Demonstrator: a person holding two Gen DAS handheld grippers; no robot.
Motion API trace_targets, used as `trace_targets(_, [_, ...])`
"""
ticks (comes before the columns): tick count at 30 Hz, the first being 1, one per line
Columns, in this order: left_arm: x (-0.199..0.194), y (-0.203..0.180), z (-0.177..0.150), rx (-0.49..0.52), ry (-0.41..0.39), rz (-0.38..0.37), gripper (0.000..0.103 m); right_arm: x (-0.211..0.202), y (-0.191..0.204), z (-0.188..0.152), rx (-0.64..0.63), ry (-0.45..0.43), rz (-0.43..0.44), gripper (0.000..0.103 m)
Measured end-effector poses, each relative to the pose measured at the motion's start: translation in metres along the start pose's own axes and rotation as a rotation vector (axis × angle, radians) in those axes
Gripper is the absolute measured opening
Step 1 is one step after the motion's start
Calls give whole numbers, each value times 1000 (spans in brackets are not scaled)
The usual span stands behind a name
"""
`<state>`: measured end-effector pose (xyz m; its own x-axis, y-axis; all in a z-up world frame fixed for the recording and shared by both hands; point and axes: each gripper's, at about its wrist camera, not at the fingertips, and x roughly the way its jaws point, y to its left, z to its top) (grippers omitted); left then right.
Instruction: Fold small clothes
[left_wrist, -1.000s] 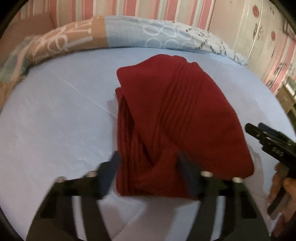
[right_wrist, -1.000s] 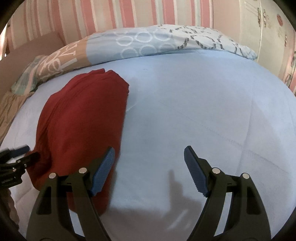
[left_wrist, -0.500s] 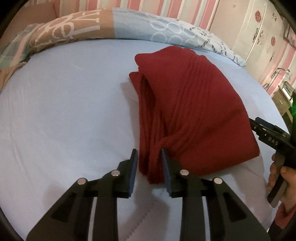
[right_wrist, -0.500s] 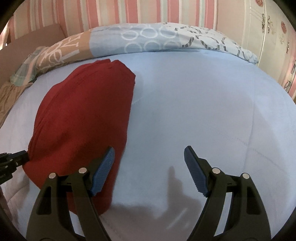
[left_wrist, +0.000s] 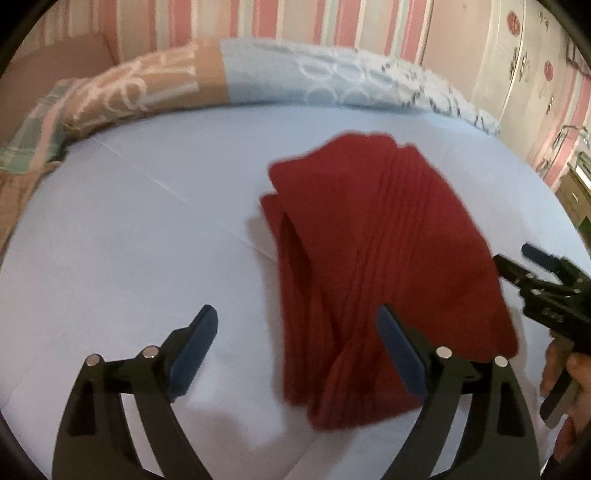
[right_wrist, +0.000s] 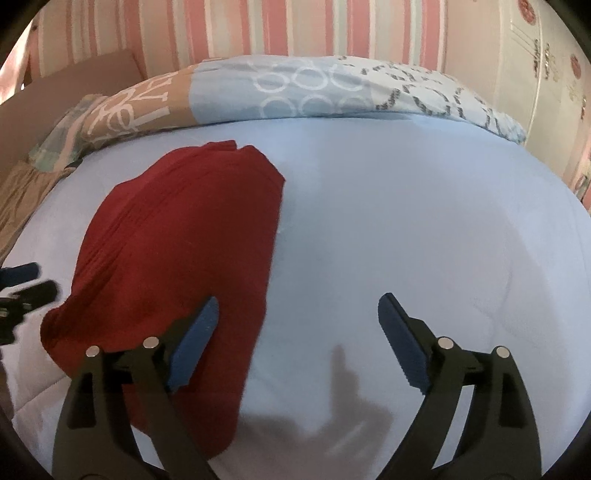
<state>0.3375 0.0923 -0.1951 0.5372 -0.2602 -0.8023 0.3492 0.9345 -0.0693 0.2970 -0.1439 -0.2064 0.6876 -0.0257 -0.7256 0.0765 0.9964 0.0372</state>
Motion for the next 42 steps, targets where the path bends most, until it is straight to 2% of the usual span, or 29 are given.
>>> trace_targets(2, [16,-2,-1,-5,33,-16,89,3,-1,3,16,5,16,89])
trace_targets(5, [22,0,-3,-29,39,-42,89,1,-6,5,48,-7,49,89])
trace_targets(8, [25,6,-6,-54,37,-51,97,-4,-6,9,69,-37,78,94])
trace_targets(12, [31,12,-11,-102,51,-111,97,8,8,17,36,-12,119,97])
trace_targets(18, [38,3,-10,-31,60,-82,101,32,26,19,-12,25,122,100])
trace_targets(25, [47,-12,-8,56,39,-58,100,57,22,8,76,102,180,99])
trace_targets(26, [47,-14,-9,69,30,-62,91,56,24,7,60,95,184,91])
trace_targets(27, [45,-17,-9,78,21,-83,78,53,31,7,23,83,183,78])
trace_targets(28, [44,-20,-9,79,20,-93,72,51,37,7,-1,74,176,71])
trace_targets(30, [38,-32,-8,116,3,-47,59,45,46,8,-38,53,137,62])
trace_targets(32, [35,-42,-9,155,-10,-1,53,45,46,8,-31,48,134,58])
trace_targets(34, [35,-43,-8,137,-8,8,47,42,43,7,-31,31,148,52])
trace_targets(35, [34,-42,-6,121,-8,7,41,41,43,7,-35,24,152,50])
trace_targets(39, [32,-43,-3,60,-5,25,37,35,35,13,-57,2,169,44])
trace_targets(42, [29,-56,-1,22,-7,18,36,27,25,19,-76,-29,150,42])
